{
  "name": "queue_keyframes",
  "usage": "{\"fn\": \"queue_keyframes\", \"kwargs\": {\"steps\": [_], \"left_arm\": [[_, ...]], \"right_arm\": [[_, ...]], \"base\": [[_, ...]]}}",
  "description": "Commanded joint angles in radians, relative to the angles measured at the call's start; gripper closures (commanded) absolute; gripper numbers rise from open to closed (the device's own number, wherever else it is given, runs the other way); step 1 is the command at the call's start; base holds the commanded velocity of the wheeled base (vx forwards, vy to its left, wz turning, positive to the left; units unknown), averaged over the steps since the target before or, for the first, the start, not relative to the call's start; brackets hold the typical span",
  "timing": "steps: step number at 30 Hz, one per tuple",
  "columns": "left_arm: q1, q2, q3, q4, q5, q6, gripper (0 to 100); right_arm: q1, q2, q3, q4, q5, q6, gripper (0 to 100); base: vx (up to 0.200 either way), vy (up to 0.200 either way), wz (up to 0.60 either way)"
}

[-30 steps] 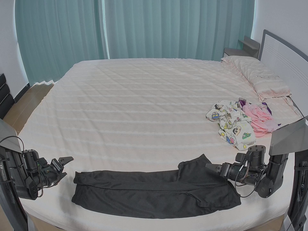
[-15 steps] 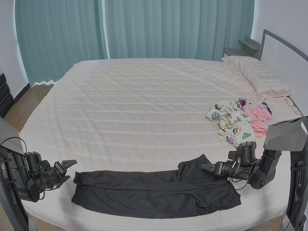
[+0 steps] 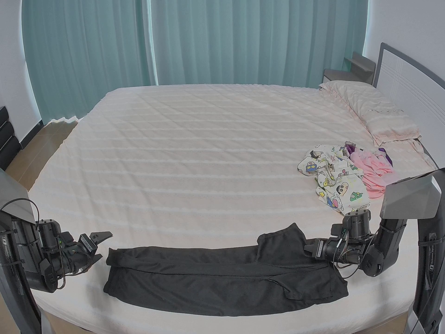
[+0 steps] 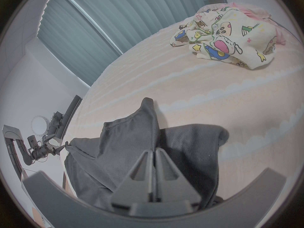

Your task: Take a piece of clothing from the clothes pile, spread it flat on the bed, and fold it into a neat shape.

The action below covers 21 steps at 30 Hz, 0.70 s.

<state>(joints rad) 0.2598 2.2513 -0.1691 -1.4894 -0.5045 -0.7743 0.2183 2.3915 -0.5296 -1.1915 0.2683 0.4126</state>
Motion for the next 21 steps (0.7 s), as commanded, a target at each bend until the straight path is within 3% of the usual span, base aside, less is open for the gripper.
{"fn": "queue_keyframes", "kwargs": {"steps": [1,10,21], "left_arm": [[0.001,0.001,0.0,0.0,0.0,0.0,0],[0.001,0.002,0.0,0.001,0.0,0.0,0],[0.001,0.002,0.002,0.0,0.0,0.0,0]], "right_arm": [[-0.002,-0.025,0.028,-0.003,0.0,0.003,100],[-0.007,-0.081,0.14,-0.046,0.0,0.003,100],[-0.004,-0.052,0.303,-0.229,-0.003,-0.001,100]], "base": [[0.0,0.0,0.0],[0.0,0.0,0.0],[0.0,0.0,0.0]]}}
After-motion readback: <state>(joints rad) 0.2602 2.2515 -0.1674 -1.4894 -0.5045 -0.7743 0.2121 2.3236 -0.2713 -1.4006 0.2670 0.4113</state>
